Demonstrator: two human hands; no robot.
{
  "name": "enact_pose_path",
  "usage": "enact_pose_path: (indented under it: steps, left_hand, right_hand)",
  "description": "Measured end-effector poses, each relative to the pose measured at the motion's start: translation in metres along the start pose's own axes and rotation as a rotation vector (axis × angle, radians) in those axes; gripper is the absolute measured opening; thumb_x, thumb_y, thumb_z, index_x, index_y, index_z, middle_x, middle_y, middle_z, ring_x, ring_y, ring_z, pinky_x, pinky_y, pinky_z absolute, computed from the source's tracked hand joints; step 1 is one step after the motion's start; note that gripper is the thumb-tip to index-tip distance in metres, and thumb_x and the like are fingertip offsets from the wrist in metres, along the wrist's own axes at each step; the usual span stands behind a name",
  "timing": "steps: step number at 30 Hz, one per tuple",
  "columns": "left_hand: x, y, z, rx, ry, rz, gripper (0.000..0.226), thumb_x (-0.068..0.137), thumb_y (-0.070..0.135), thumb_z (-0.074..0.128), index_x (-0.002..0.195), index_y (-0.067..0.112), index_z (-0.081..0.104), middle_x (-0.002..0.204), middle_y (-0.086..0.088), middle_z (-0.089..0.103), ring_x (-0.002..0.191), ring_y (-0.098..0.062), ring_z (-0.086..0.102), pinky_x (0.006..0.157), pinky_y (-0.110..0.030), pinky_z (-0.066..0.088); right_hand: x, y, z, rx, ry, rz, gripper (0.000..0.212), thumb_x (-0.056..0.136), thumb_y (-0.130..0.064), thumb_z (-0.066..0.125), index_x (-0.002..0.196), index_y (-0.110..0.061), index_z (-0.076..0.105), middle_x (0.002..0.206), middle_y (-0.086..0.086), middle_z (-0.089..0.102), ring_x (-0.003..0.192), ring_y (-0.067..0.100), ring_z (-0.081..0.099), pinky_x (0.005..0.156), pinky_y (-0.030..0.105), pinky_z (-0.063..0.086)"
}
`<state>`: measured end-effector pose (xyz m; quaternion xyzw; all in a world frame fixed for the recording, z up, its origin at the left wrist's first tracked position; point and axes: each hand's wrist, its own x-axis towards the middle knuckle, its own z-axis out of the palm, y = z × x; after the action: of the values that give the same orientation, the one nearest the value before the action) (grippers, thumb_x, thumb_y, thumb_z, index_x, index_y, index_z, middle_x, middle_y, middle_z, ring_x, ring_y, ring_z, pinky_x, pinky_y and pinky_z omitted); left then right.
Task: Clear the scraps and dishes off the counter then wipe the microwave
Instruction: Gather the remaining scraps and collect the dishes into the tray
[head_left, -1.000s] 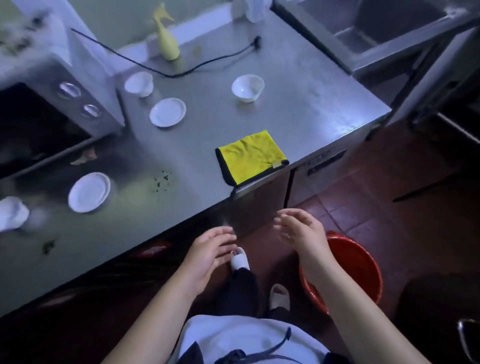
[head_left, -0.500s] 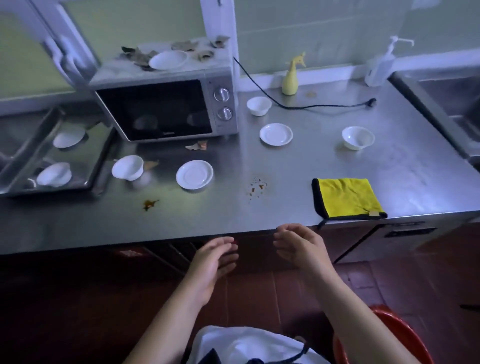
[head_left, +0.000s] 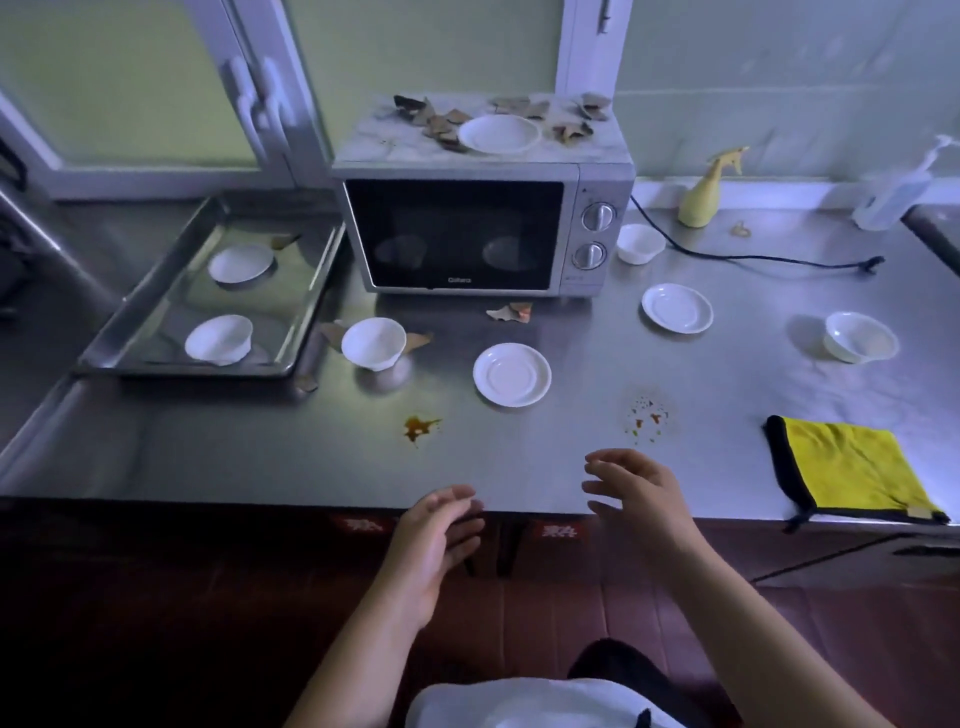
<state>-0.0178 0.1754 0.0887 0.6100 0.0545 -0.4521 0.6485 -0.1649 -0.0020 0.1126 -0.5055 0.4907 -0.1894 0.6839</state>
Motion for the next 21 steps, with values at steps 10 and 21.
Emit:
enact_pose_path:
  steps: [10, 21]
  left_hand:
    - [0.05, 0.052, -0.001, -0.009, 0.141, 0.03, 0.017, 0.097, 0.006, 0.056, 0.103, 0.013, 0.071, 0.094, -0.006, 0.075, 0.079, -0.017, 0.071, 0.071, -0.028, 0.053]
    - [0.067, 0.076, -0.009, -0.058, 0.413, -0.016, 0.02, 0.098, -0.002, 0.05, 0.102, 0.005, 0.068, 0.093, -0.014, 0.074, 0.086, -0.028, 0.067, 0.078, -0.036, 0.05]
  right_hand:
    - [0.17, -0.054, 0.058, -0.458, -0.048, -0.106, 0.033, 0.089, -0.021, 0.07, 0.121, -0.018, 0.064, 0.119, 0.005, 0.064, 0.091, 0.021, 0.06, 0.079, 0.034, 0.05]
    - [0.35, -0.073, 0.145, -1.292, -0.173, -0.201, 0.077, 0.09, -0.047, 0.059, 0.155, -0.039, 0.019, 0.159, 0.008, 0.026, 0.141, 0.038, 0.032, 0.11, 0.053, 0.031]
